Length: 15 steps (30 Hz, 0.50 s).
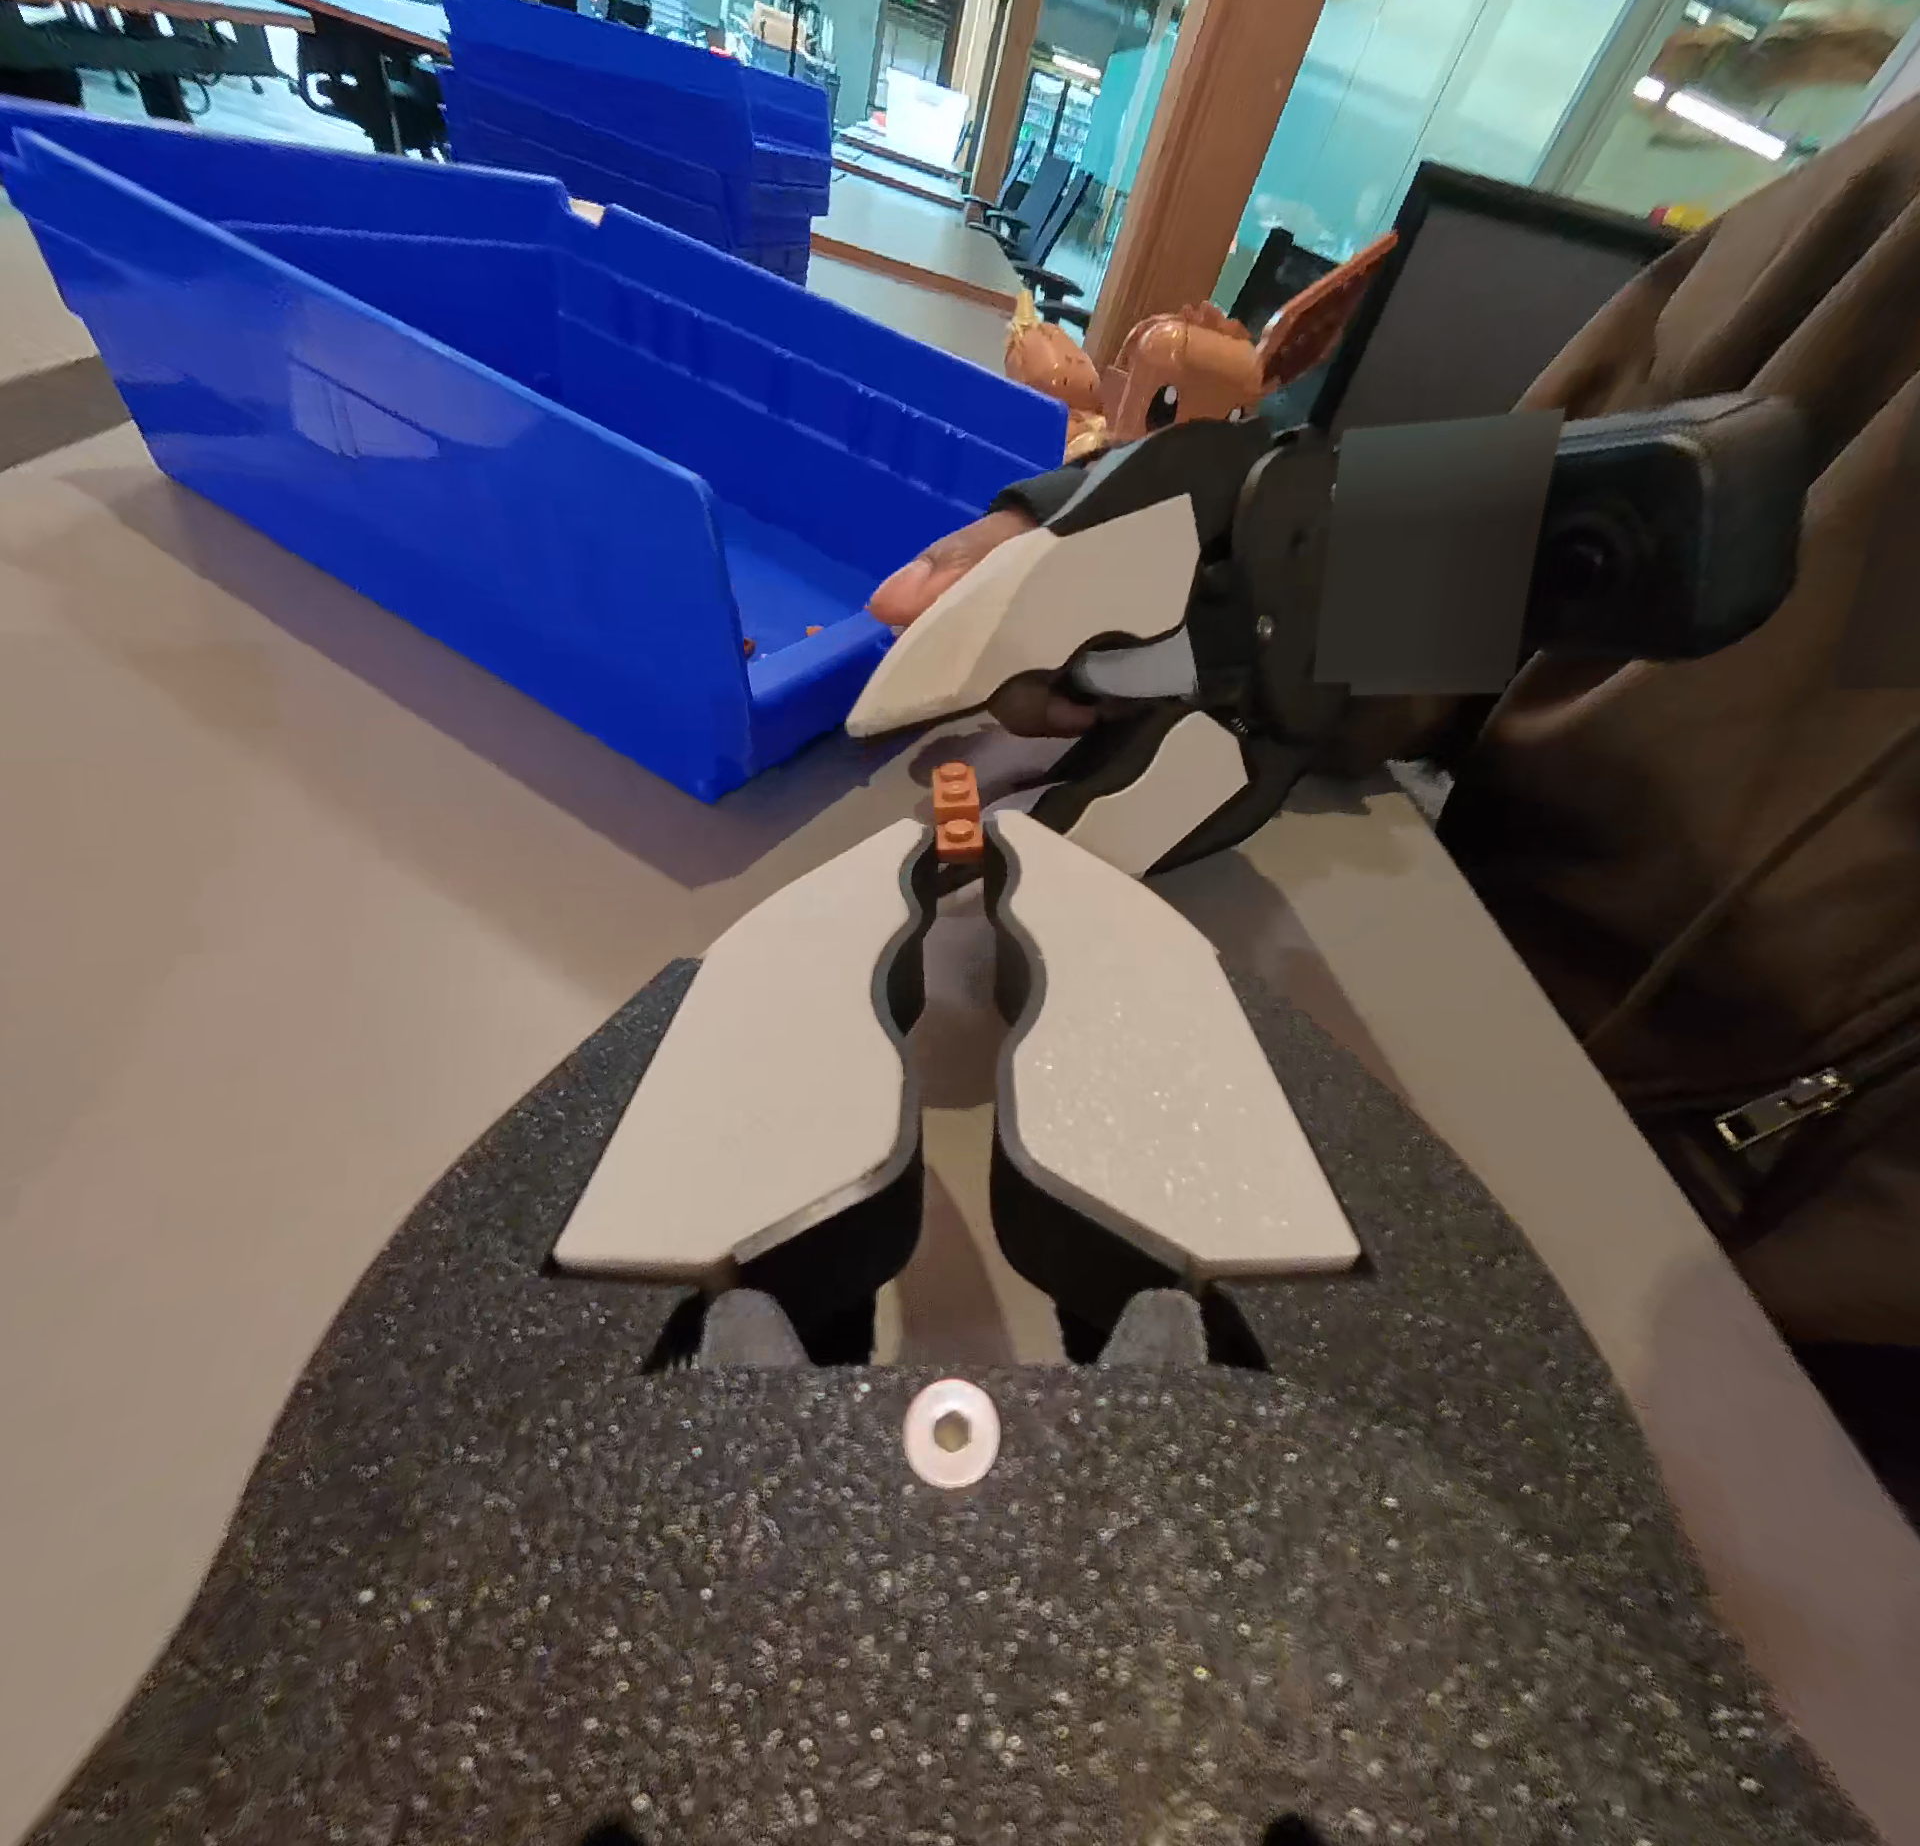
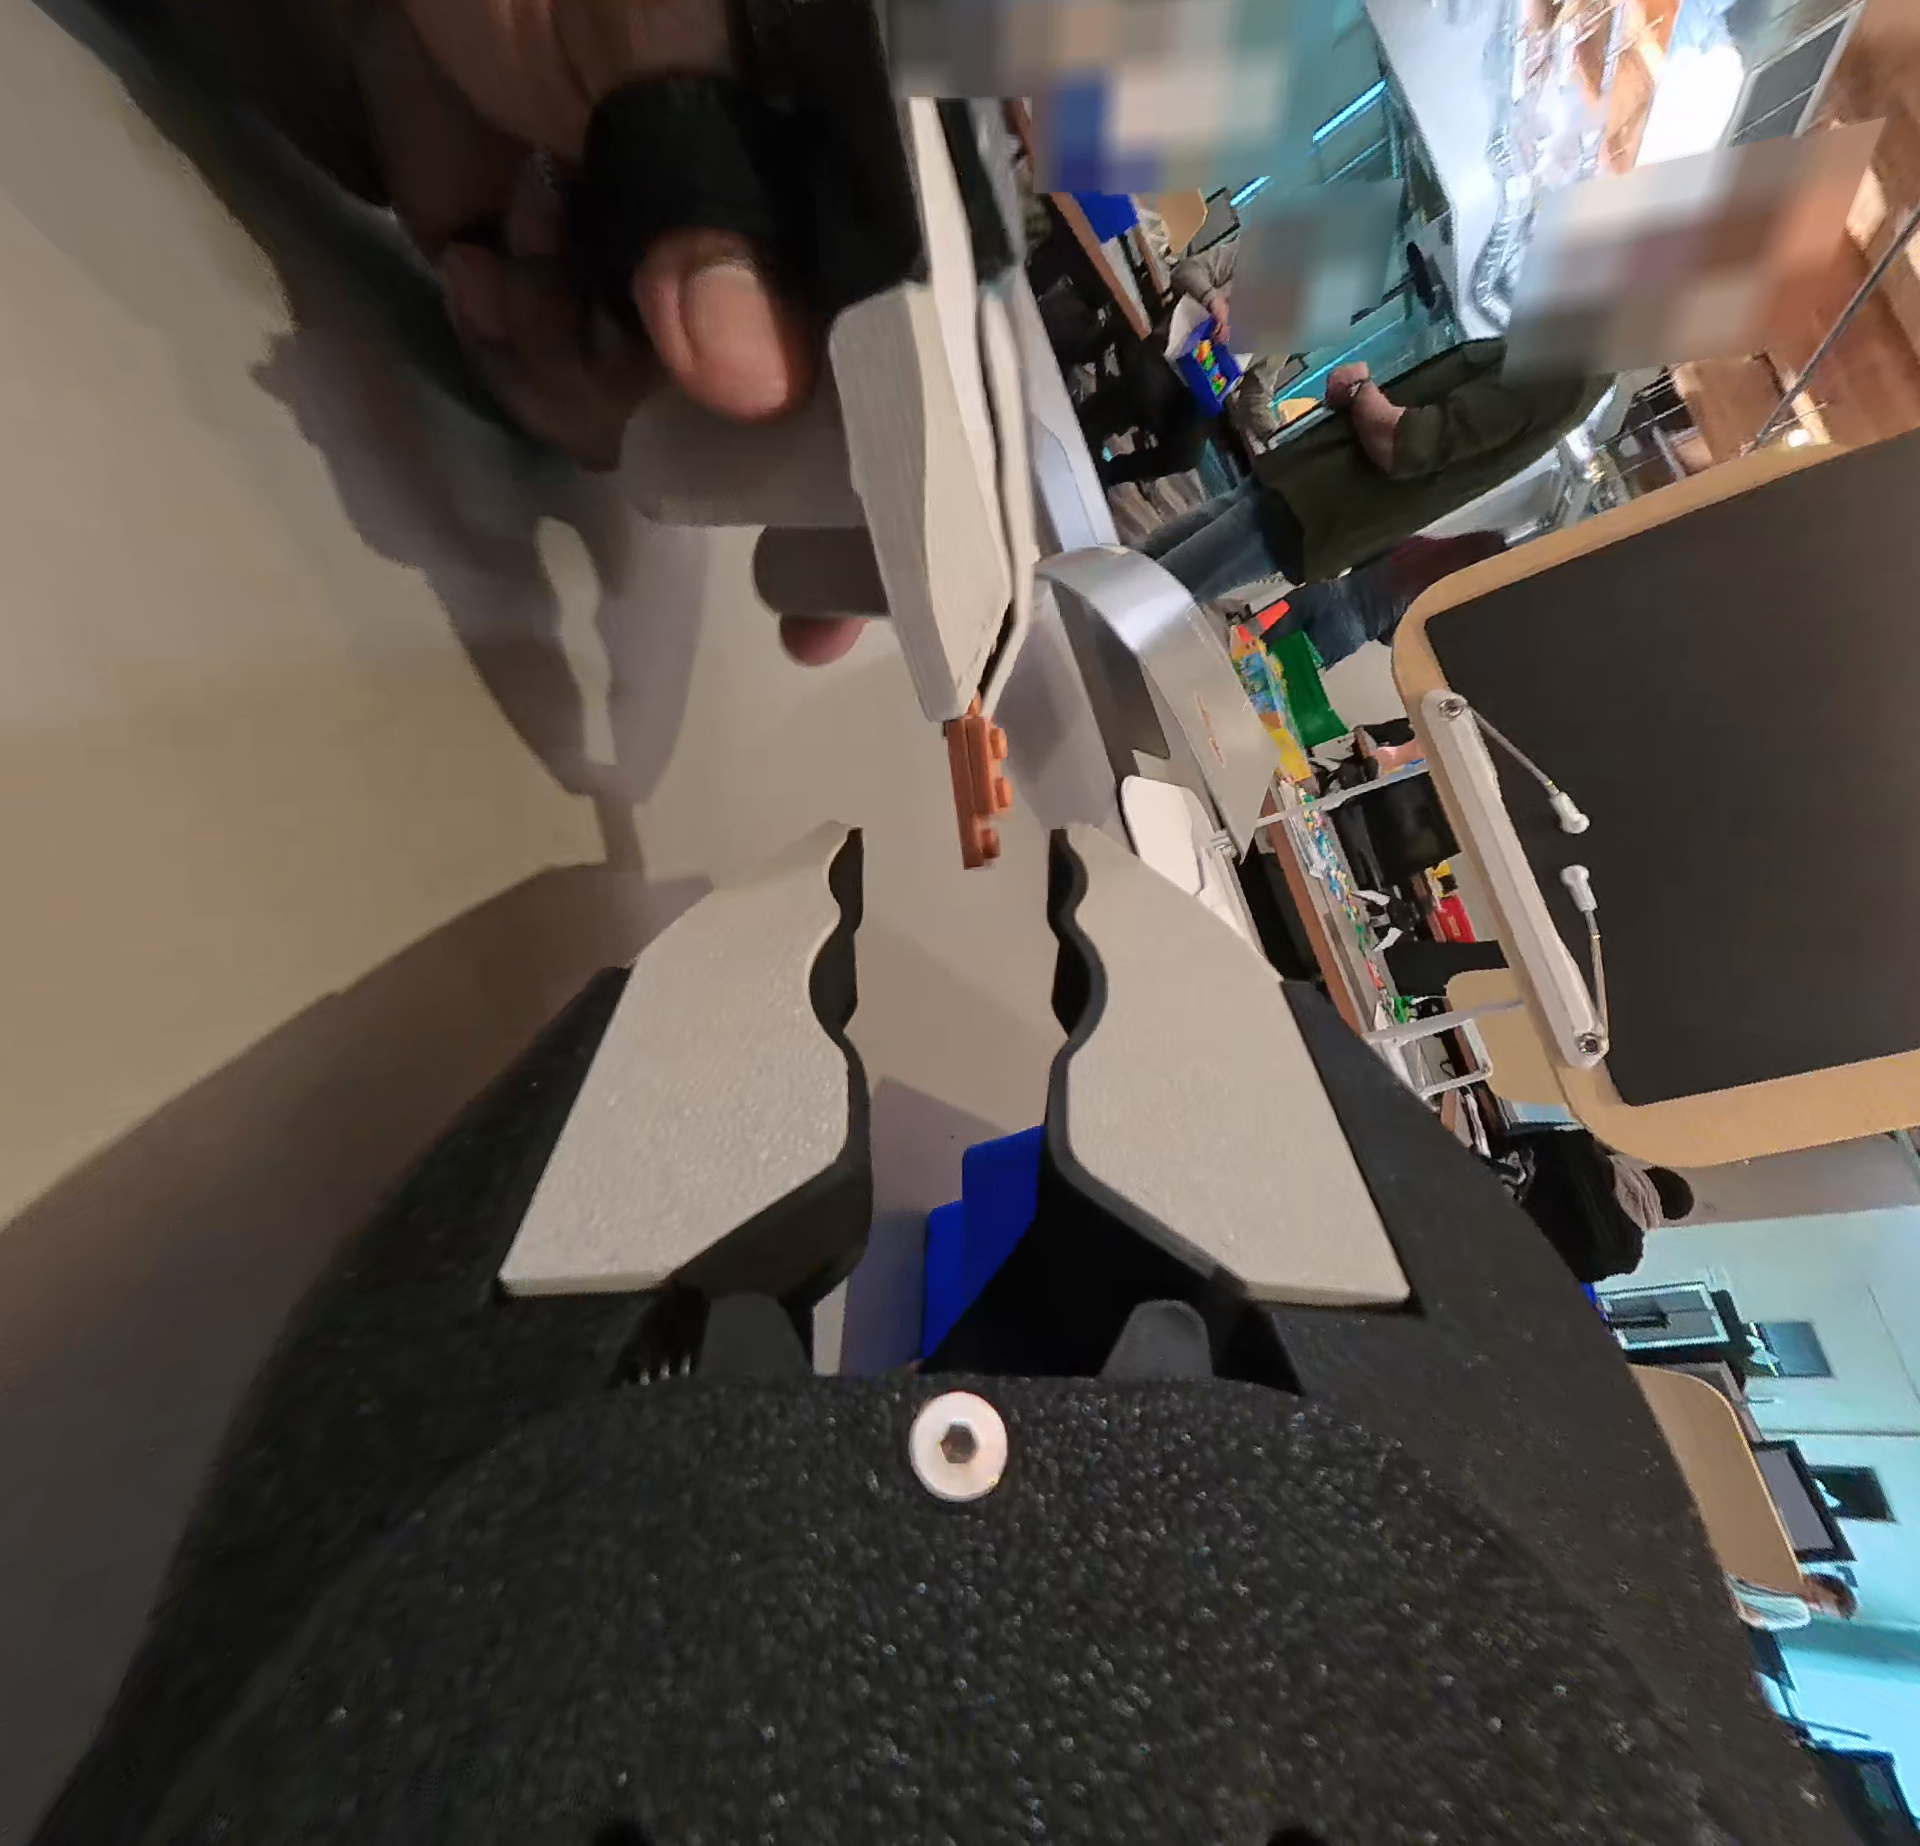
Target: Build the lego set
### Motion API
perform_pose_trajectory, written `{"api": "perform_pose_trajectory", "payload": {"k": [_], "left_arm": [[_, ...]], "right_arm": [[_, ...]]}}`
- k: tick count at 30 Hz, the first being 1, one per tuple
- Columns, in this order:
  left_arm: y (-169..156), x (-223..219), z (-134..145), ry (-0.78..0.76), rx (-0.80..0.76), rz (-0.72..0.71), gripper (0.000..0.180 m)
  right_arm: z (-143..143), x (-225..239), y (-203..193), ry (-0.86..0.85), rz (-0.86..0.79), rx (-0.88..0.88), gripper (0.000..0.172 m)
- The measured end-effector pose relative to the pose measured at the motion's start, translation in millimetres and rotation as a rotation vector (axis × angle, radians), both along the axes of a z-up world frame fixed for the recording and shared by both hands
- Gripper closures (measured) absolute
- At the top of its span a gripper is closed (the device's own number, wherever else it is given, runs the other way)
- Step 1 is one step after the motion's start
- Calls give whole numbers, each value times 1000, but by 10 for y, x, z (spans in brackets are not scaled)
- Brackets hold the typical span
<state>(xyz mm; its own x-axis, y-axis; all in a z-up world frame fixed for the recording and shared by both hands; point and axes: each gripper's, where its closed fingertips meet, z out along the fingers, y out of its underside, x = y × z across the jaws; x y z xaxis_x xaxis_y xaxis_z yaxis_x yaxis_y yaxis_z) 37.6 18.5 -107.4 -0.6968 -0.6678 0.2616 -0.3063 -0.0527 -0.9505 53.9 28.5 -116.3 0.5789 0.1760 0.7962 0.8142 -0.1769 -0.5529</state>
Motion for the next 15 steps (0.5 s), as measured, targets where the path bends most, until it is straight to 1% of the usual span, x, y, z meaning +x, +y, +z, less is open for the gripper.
{"api": "perform_pose_trajectory", "payload": {"k": [2, 4, 6, 8, 13, 15], "left_arm": [[-4, -3, -18, 29, -29, -11, 173], [-23, -6, -34, 48, -32, -21, 173], [-58, -18, -33, 58, -41, -37, 173], [-86, -20, -42, 69, -44, -47, 173], [-96, -22, -49, 76, -39, -49, 173], [-74, -6, -68, 77, -16, -31, 172]], "right_arm": [[44, -28, -2, -1, 8, 27, 137], [70, -71, -9, -20, 26, 47, 140], [65, -114, -15, -51, 44, 55, 149], [66, -137, -25, -80, 53, 61, 163], [50, -136, -35, -46, 73, 40, 163], [15, -113, -12, 5, 47, 23, 162]]}}
